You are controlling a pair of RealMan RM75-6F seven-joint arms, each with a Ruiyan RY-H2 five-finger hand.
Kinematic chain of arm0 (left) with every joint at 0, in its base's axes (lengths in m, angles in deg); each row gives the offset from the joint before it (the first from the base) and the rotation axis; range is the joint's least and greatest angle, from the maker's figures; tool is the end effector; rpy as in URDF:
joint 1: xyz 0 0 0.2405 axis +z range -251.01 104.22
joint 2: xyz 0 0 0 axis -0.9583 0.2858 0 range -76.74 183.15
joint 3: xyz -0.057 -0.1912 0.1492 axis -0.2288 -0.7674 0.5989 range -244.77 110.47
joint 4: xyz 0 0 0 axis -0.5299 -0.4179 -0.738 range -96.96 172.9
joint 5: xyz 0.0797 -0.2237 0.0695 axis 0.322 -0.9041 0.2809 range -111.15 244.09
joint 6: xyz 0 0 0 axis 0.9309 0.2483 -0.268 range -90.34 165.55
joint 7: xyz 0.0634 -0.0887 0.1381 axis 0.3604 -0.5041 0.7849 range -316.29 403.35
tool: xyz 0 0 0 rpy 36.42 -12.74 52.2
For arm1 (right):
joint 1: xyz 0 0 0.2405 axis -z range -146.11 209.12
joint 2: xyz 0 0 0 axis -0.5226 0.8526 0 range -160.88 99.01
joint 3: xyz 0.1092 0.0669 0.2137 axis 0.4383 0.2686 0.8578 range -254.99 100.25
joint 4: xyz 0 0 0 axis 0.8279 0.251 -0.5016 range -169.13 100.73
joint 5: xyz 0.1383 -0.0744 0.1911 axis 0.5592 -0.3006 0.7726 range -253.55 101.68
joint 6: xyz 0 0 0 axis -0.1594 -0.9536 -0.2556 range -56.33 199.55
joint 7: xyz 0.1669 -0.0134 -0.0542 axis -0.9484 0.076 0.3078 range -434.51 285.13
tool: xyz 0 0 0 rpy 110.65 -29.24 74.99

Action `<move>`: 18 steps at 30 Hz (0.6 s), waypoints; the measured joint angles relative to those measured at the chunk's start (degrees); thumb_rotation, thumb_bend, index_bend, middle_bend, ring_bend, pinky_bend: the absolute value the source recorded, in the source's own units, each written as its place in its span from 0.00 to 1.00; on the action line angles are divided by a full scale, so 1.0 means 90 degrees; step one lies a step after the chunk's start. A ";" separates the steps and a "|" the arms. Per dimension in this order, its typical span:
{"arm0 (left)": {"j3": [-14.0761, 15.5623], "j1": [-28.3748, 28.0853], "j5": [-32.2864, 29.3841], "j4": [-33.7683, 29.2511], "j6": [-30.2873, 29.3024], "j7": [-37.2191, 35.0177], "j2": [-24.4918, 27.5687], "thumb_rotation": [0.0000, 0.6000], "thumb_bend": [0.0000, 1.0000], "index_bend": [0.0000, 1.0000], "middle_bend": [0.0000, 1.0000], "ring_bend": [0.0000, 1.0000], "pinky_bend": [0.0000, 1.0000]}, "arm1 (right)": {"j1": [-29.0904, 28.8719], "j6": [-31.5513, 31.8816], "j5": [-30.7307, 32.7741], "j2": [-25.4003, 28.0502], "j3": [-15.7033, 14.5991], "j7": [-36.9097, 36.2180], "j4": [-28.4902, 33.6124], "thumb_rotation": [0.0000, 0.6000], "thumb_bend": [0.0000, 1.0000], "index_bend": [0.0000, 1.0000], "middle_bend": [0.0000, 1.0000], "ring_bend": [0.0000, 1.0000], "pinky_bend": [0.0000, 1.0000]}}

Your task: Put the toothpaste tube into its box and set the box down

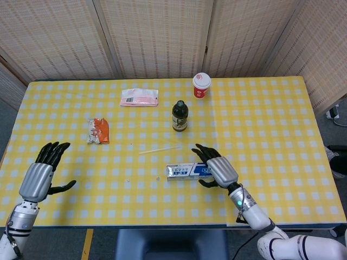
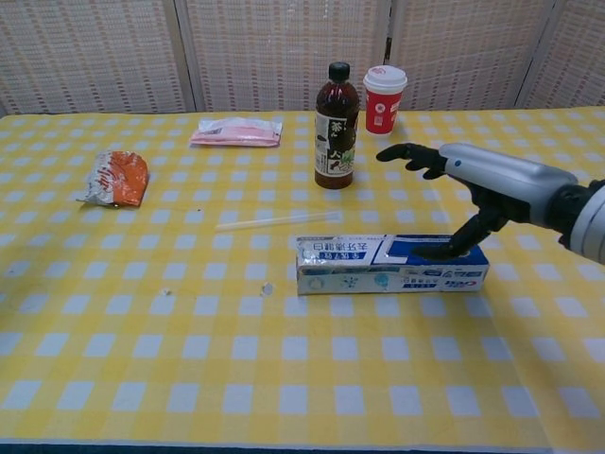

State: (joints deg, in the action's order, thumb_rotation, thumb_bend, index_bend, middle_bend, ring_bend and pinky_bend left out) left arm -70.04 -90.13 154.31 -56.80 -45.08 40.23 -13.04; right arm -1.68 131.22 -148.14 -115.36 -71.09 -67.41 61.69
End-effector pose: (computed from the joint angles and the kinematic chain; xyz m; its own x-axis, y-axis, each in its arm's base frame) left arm -0.2508 0.2714 0.0961 0.2758 -0.0042 0.9612 0.9326 -0.2410 -0.2686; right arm -0.1443 -0.3104 -0.0542 0.2032 -0.3698 0.9066 -0.9417 -0.3273 0.0776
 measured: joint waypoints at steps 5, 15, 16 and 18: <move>0.0257 0.0256 0.0059 0.0370 -0.0071 0.0168 -0.0014 1.00 0.20 0.06 0.13 0.05 0.00 | 0.0651 0.1079 -0.0720 0.0477 -0.0476 0.0269 0.0267 1.00 0.30 0.00 0.00 0.00 0.00; 0.0391 0.0738 0.0044 0.1506 -0.0512 0.0264 -0.0488 1.00 0.20 0.08 0.13 0.03 0.00 | 0.2266 0.2922 -0.1828 0.0865 -0.1474 0.0571 -0.0429 1.00 0.30 0.00 0.00 0.00 0.00; 0.0396 0.0768 0.0072 0.1490 -0.0570 0.0258 -0.0486 1.00 0.20 0.08 0.13 0.03 0.00 | 0.2312 0.2958 -0.1880 0.0890 -0.1489 0.0563 -0.0450 1.00 0.30 0.00 0.00 0.00 0.00; 0.0418 0.0821 0.0203 0.1414 -0.0687 0.0211 -0.0458 1.00 0.20 0.08 0.12 0.02 0.00 | 0.2343 0.2988 -0.1986 0.0930 -0.1490 0.0490 -0.0447 1.00 0.30 0.00 0.00 0.00 0.00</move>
State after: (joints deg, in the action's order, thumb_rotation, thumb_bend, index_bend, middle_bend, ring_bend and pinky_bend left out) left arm -66.28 -82.75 156.14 -44.08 -51.26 42.13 -17.17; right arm 19.40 158.11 -166.01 -106.98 -84.50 -62.99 57.66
